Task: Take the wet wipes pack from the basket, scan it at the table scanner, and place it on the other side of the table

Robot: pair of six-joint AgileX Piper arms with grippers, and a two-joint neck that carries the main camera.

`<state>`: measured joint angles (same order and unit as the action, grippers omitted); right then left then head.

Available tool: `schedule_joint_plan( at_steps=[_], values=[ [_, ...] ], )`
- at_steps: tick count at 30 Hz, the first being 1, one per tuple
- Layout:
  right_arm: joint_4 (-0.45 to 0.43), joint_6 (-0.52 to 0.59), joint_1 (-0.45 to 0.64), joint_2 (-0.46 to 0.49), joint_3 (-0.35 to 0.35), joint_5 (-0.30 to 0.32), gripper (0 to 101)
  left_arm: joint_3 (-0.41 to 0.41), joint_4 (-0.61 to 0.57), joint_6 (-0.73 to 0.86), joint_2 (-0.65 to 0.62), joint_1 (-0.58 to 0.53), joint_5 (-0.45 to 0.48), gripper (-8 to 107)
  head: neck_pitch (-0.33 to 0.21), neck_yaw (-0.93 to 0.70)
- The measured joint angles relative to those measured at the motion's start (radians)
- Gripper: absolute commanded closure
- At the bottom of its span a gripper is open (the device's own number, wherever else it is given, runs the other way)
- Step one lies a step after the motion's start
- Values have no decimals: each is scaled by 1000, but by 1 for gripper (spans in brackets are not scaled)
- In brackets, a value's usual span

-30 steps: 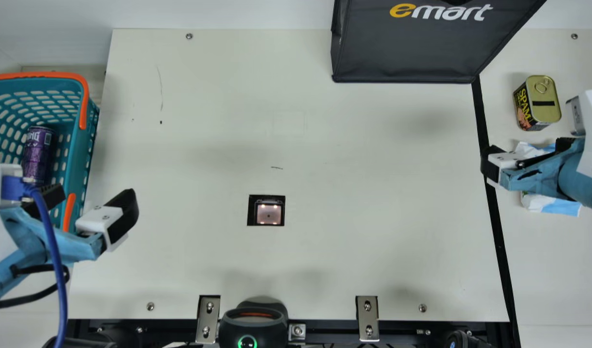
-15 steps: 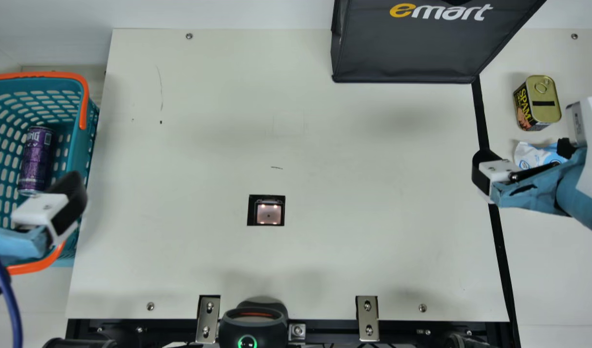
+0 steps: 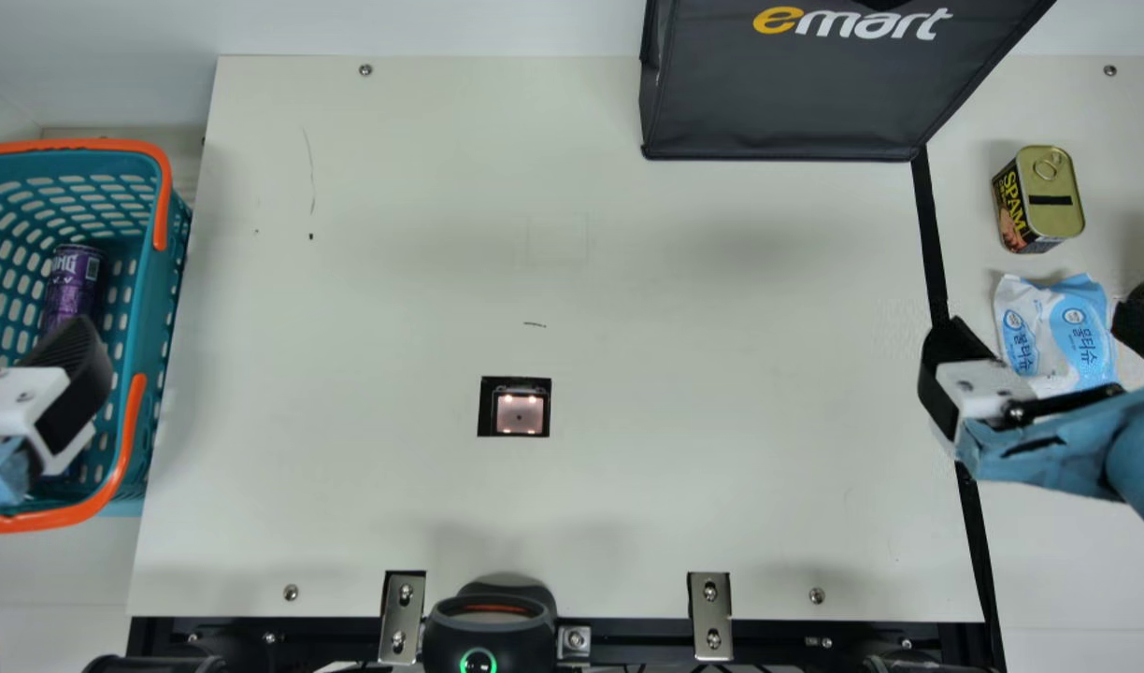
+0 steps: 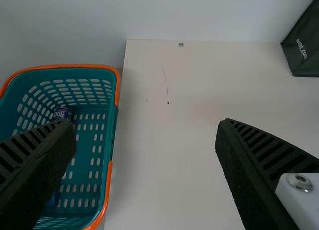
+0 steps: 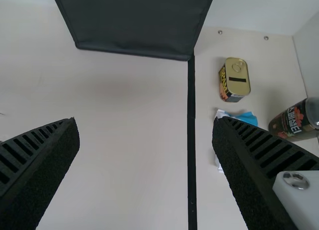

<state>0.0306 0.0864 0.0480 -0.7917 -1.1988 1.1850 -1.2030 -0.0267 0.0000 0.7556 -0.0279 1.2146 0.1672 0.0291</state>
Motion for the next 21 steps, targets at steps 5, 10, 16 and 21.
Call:
schedule_joint_plan(
  at_steps=[5, 10, 16, 21],
  values=[
    [-44, -81, -59, 50, -20, 31, 6, 0, 0, 0, 0, 0, 0, 9, 2, 0],
    [-45, -86, -60, 54, -21, 36, 6, 0, 0, 0, 0, 0, 0, 9, 2, 0],
    [-45, -86, -60, 56, -21, 37, 6, 0, 0, 0, 0, 0, 0, 9, 2, 0],
    [-45, -86, -60, 56, -21, 37, 6, 0, 0, 0, 0, 0, 0, 9, 2, 0]
  ],
)
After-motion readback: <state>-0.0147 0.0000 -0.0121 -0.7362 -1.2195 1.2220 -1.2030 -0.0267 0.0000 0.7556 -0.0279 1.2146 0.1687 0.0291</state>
